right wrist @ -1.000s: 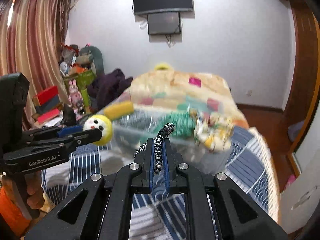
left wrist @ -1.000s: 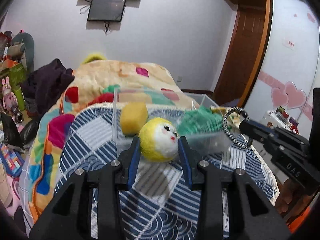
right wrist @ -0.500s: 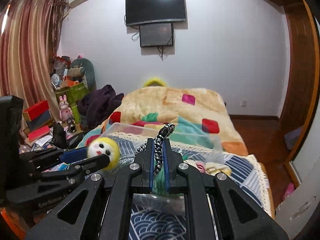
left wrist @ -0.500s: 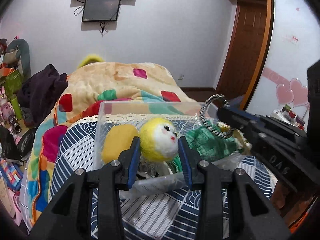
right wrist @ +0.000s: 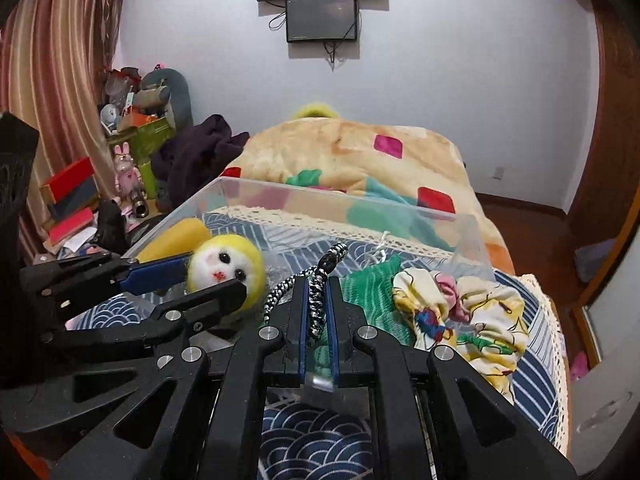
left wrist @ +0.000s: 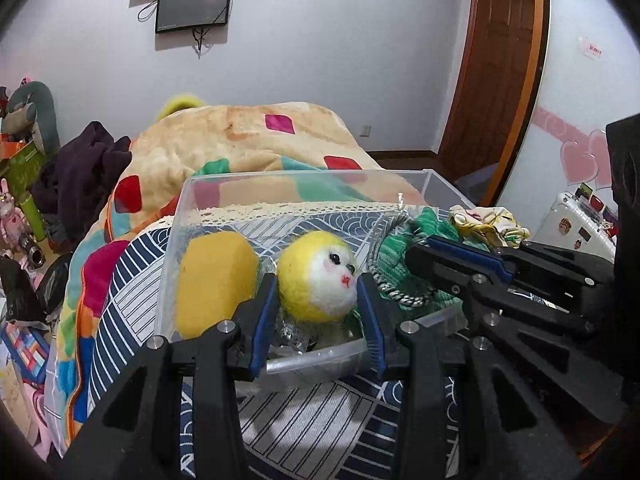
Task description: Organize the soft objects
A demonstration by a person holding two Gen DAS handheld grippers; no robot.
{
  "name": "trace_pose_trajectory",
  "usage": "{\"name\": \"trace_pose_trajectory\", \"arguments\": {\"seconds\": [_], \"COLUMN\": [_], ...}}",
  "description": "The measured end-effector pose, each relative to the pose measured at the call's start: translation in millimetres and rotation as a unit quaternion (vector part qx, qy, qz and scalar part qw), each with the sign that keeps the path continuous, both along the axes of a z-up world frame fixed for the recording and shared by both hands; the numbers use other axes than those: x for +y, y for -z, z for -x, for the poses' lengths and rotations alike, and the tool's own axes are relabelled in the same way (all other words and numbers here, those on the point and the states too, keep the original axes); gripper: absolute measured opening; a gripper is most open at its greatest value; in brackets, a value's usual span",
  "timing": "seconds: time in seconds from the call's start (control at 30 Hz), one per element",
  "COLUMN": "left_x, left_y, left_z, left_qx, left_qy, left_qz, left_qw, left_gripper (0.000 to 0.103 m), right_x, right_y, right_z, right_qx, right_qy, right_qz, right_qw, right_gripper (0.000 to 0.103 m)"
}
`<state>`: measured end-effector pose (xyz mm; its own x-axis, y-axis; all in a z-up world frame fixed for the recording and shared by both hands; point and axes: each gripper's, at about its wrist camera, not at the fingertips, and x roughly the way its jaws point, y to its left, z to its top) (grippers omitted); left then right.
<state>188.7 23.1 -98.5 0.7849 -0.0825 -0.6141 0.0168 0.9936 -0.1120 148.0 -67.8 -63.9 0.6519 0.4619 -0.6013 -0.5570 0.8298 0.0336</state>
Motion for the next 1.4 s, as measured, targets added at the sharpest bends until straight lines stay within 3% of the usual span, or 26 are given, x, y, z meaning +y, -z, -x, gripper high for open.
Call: {"name": "trace_pose_trajectory", "arguments": {"seconds": [0.1, 0.27, 0.6, 0.77, 0.83, 0.9, 0.97, 1.13, 1.23, 1.33, 1.4], "left_x": [2.5, 9.0, 14.2, 12.3, 10.4, 10.0, 8.1, 4.9, 1.3, -2.3, -3.2], "left_y": [-3.7, -14.0, -70.2, -101.1, -111.6, -117.6, -123.5, -130.8, -133.7, -135.2, -135.4], "left_z": [7.6, 25.4, 74.1, 101.9, 113.5, 122.5, 131.8, 146.4, 154.4, 159.7, 162.8], "left_qx": [-0.004, -0.021, -0.103, -0.150, -0.167, -0.182, -0.194, -0.208, -0.218, -0.227, -0.230], "left_qy": [0.002, -0.001, -0.005, -0.007, -0.013, -0.019, -0.015, -0.011, -0.011, -0.008, -0.009], "left_qz": [0.008, 0.025, 0.032, 0.026, 0.016, 0.010, 0.006, 0.004, -0.004, -0.010, -0.014], "left_qw": [1.0000, 0.9995, 0.9941, 0.9884, 0.9858, 0.9830, 0.9809, 0.9781, 0.9759, 0.9738, 0.9730], "left_gripper": [0.042, 0.042, 0.042, 0.044, 0.066, 0.076, 0.076, 0.086, 0.095, 0.098, 0.100], "right_x": [-5.6, -14.9, -47.3, -55.6, -57.4, -57.9, -57.7, -55.8, -56.2, -55.2, -56.4], "right_y": [-4.0, -16.7, -77.1, -101.4, -107.2, -112.7, -115.1, -118.2, -118.2, -118.1, -116.9], "right_z": [5.6, 13.7, 52.5, 76.1, 83.0, 90.9, 97.0, 107.4, 111.3, 113.8, 118.7], "right_qx": [-0.002, -0.021, -0.090, -0.134, -0.145, -0.153, -0.164, -0.183, -0.189, -0.197, -0.202], "right_qy": [-0.001, 0.004, 0.002, 0.010, 0.012, 0.014, 0.018, 0.023, 0.023, 0.030, 0.032], "right_qz": [-0.002, -0.014, -0.085, -0.099, -0.102, -0.106, -0.107, -0.109, -0.110, -0.108, -0.111], "right_qw": [1.000, 1.000, 0.992, 0.986, 0.984, 0.982, 0.980, 0.977, 0.975, 0.974, 0.973], "right_gripper": [0.014, 0.035, 0.036, 0.047, 0.050, 0.058, 0.069, 0.085, 0.087, 0.101, 0.103]}}
